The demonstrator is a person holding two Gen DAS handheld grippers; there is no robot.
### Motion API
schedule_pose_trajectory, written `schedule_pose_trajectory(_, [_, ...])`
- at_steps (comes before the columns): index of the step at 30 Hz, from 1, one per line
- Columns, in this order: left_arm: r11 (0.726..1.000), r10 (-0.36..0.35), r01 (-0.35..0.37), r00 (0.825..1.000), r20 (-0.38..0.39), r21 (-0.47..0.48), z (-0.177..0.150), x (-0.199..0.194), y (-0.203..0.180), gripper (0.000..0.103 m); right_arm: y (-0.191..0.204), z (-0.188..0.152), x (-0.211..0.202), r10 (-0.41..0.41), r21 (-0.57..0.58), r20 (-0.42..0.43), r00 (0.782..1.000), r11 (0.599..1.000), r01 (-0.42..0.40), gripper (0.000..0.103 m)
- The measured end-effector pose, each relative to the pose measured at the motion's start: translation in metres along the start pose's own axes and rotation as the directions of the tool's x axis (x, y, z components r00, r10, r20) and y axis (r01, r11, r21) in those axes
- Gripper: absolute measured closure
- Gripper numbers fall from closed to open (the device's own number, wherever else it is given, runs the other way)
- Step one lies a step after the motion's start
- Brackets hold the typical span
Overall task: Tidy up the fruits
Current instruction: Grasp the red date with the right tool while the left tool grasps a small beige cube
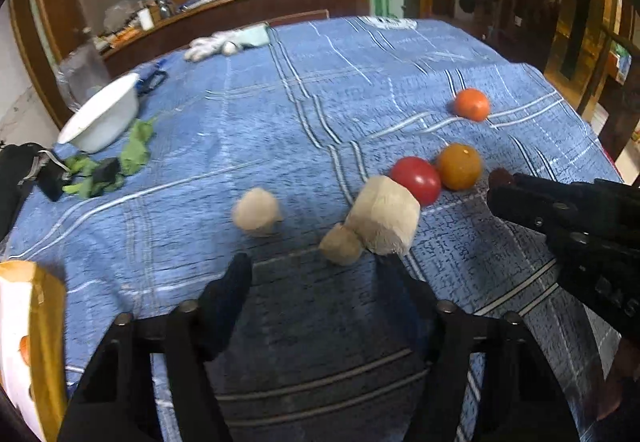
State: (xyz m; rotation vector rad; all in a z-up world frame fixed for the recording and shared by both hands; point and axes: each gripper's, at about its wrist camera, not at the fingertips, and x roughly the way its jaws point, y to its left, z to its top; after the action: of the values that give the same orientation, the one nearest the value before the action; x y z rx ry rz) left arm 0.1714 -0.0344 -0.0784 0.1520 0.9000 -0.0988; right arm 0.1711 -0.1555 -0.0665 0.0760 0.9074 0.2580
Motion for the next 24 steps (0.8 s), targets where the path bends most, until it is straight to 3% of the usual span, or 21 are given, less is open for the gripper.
schedule_pose_trajectory(5, [0.997, -0.075, 0.075, 0.997, 0.005, -0.01, 0.006, 0.005, -0.003, 0.073, 0.002, 0.001, -0.002, 0.024, -0.004, 0.005, 1.0, 1.0, -0.024, 0.082])
schedule_pose_trajectory(7, [0.996, -0.086, 0.086, 0.996, 0.01, 0.017, 0.005, 0.003, -0.009, 0.083, 0.002, 0.0, -0.002, 0.028, -0.007, 0.007, 1.0, 1.0, -0.028, 0.082])
schedule_pose_trajectory(16, [0.992, -0.124, 0.124, 0.992, 0.011, -0.032, -0.012, -0.019, 0.007, 0.083, 0.003, -0.001, -0.003, 0.021, -0.006, 0.016, 1.0, 1.0, -0.021, 0.082])
schedule_pose_trajectory(24, [0.99, -0.101, 0.106, 0.993, 0.061, -0.092, -0.039, -0.061, 0.026, 0.083, 0.019, -0.019, -0.025, 0.021, -0.013, 0.029, 0.999, 1.0, -0.02, 0.082])
